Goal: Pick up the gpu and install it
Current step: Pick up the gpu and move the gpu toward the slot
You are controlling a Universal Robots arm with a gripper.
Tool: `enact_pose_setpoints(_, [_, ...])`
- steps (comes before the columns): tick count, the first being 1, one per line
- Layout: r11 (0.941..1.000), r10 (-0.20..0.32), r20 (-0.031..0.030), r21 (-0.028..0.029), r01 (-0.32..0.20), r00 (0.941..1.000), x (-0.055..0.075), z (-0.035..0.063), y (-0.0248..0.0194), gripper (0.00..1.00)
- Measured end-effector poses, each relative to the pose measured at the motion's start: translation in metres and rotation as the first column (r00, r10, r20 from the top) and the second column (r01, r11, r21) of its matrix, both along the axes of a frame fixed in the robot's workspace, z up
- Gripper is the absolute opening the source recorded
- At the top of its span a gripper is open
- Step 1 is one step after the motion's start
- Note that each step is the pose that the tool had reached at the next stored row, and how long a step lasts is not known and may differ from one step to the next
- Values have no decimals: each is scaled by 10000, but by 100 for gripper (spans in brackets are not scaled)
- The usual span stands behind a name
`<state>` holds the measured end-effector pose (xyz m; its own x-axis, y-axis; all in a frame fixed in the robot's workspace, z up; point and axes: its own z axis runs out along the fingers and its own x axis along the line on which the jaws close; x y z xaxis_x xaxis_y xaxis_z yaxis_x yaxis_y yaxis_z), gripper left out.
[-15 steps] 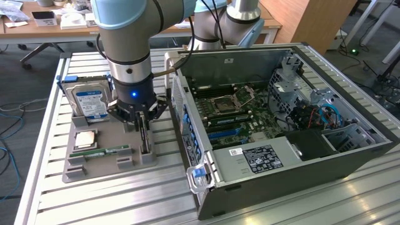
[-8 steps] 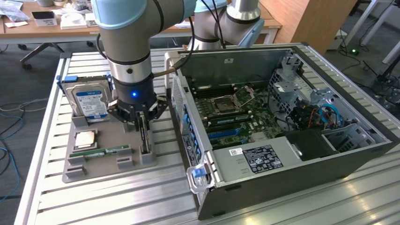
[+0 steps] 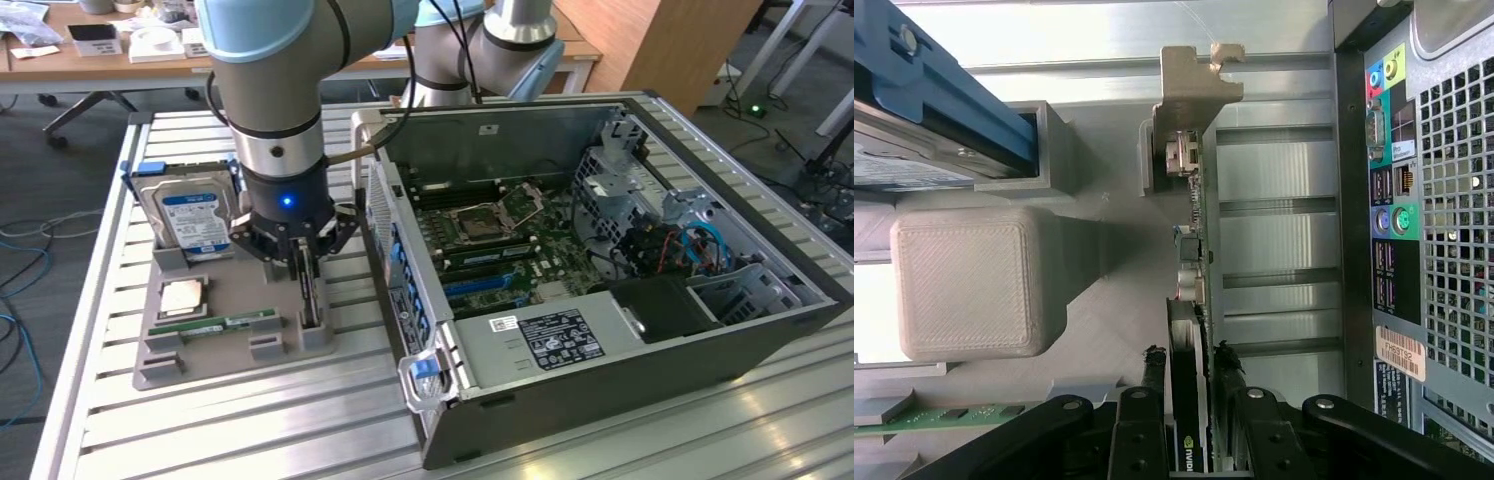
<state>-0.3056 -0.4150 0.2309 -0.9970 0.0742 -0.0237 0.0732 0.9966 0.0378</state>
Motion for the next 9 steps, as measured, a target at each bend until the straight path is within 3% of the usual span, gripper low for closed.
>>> enact_pose_setpoints(3, [10000,0,0,0,0,10000,0,0,0,33])
enact_pose_setpoints(5, [10000,0,-1,-2,0,10000,0,1,0,26])
enact_pose_setpoints(9, [10000,0,0,-1,0,10000,0,0,0,26])
